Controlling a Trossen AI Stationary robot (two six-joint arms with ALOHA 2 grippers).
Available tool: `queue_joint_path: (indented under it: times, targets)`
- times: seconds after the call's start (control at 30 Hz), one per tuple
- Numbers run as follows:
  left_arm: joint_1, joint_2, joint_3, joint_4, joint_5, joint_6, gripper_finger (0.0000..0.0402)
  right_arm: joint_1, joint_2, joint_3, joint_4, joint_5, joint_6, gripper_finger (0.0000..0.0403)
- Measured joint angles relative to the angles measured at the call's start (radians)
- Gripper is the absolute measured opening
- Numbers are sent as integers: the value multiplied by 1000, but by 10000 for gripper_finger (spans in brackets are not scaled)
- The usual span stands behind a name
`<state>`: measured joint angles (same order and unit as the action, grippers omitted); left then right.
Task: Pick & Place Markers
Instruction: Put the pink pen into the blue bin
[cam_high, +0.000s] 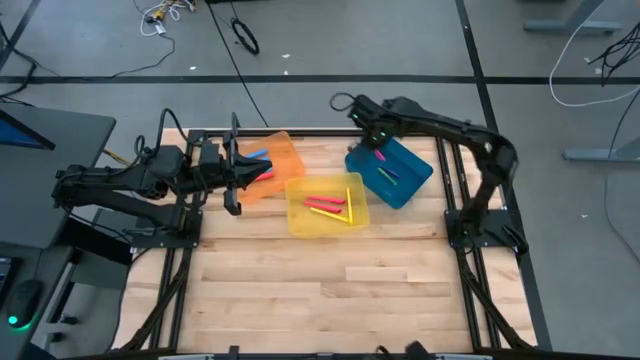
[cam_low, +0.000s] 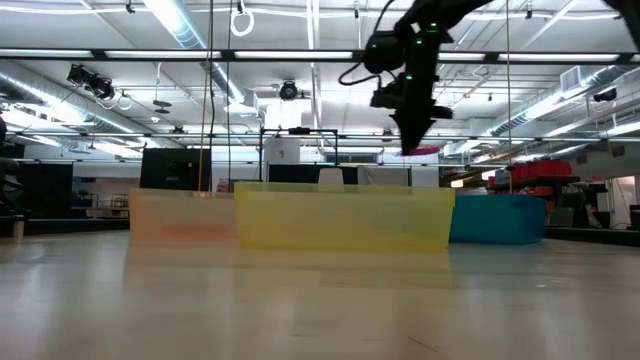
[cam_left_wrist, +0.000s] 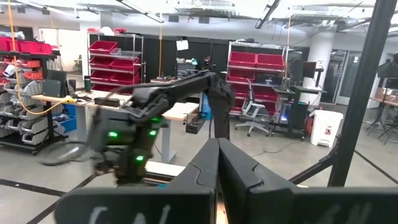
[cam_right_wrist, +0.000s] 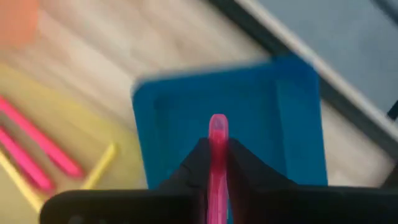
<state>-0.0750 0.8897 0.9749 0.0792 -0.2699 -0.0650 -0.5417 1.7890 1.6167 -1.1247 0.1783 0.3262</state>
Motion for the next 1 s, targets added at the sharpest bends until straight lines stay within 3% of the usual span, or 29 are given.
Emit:
queue_joint_path:
  times: [0.2, 0.37, 0.63, 1.0]
  targets:
    - [0, 0, 0, 0, 0, 1, 12, -25, -155, -254, -15, -60, -16, 27]
    - [0, 0, 0, -1, -18, 2, 12, -41, -202, -391, 64, -79, -46, 27]
    - [0, 0, 0, 0, -26, -1, 12, -43, -195, -497, 239, -143, -28, 27]
    - [0, 0, 0, 5, -50, -2, 12, -41, -121, -562, 371, -146, -49, 27]
